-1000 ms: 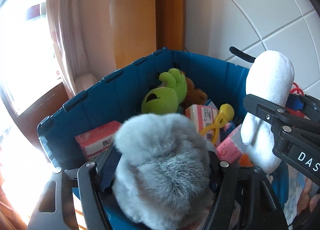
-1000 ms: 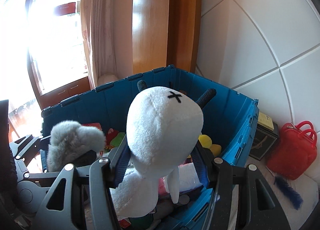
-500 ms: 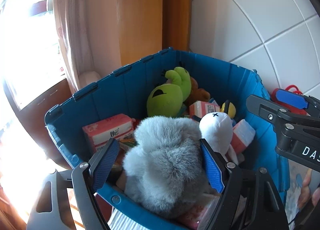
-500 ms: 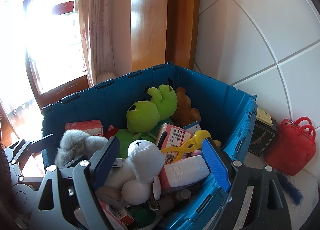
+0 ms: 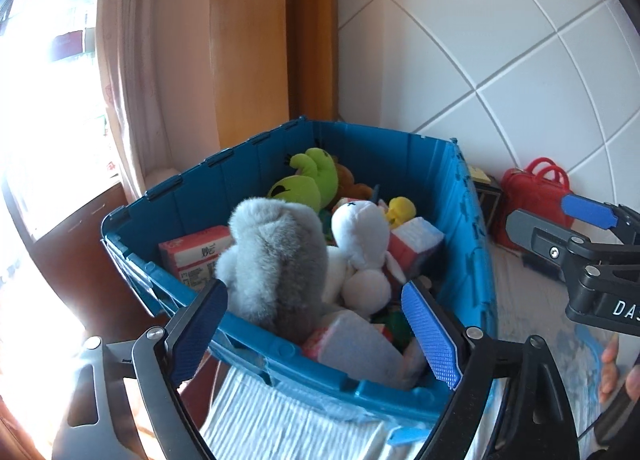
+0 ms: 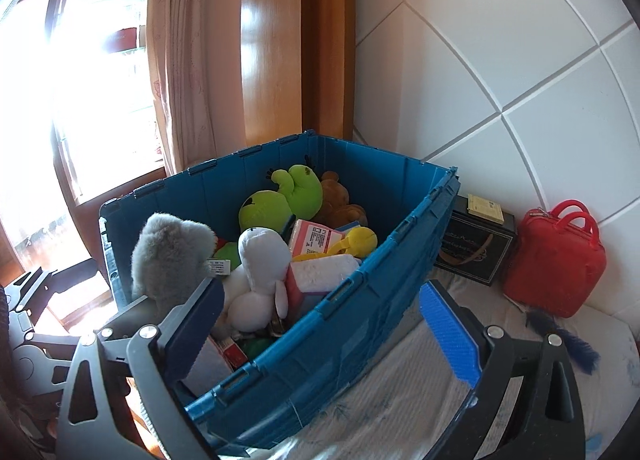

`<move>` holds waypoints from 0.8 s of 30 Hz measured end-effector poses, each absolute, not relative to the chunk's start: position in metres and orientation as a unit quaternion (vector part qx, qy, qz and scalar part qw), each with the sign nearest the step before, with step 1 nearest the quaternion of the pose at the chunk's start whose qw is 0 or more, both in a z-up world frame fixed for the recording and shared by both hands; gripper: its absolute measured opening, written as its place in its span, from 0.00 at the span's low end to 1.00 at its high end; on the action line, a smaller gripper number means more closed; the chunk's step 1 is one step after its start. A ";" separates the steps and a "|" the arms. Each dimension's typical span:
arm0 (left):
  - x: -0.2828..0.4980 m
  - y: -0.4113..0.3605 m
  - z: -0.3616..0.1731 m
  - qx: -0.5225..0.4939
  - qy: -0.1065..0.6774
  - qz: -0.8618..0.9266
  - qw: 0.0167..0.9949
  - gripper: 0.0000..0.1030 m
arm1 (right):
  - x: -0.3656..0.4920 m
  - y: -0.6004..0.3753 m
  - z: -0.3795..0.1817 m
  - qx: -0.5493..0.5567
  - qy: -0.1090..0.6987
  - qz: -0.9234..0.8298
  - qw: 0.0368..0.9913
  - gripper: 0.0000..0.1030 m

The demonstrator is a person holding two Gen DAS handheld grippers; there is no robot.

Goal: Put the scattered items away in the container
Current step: 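Move both tools back from the crate toward the brush and foam toy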

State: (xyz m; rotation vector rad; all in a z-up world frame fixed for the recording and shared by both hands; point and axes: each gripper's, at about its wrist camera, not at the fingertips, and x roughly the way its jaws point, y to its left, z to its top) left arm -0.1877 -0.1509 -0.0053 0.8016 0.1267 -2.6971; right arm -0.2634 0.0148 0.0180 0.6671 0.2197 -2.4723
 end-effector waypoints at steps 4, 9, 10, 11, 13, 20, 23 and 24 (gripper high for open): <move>-0.172 -0.119 0.001 0.264 0.033 -0.954 0.134 0.98 | -0.245 0.056 0.017 0.246 0.069 -0.933 0.252 1.00; -0.156 -0.081 0.002 0.252 0.036 -0.961 0.108 0.98 | -0.227 0.102 0.009 0.252 0.058 -0.942 0.214 1.00; -0.154 -0.073 0.001 0.252 0.035 -0.962 0.103 0.98 | -0.224 0.111 0.006 0.256 0.057 -0.943 0.206 1.00; -0.152 -0.065 0.001 0.251 0.035 -0.963 0.097 0.98 | -0.222 0.121 0.003 0.260 0.057 -0.943 0.198 1.00; -0.148 -0.049 -0.001 0.249 0.033 -0.964 0.086 0.98 | -0.218 0.141 -0.003 0.268 0.055 -0.944 0.183 1.00; -0.154 0.018 -0.013 0.261 0.022 -0.964 0.034 0.98 | -0.215 0.216 -0.031 0.302 0.024 -0.943 0.138 1.00; -0.167 0.048 -0.024 0.281 0.019 -0.959 0.021 0.98 | -0.217 0.251 -0.043 0.317 0.017 -0.941 0.120 1.00; -0.171 0.057 -0.028 0.287 0.018 -0.958 0.016 0.98 | -0.218 0.264 -0.047 0.322 0.016 -0.940 0.114 1.00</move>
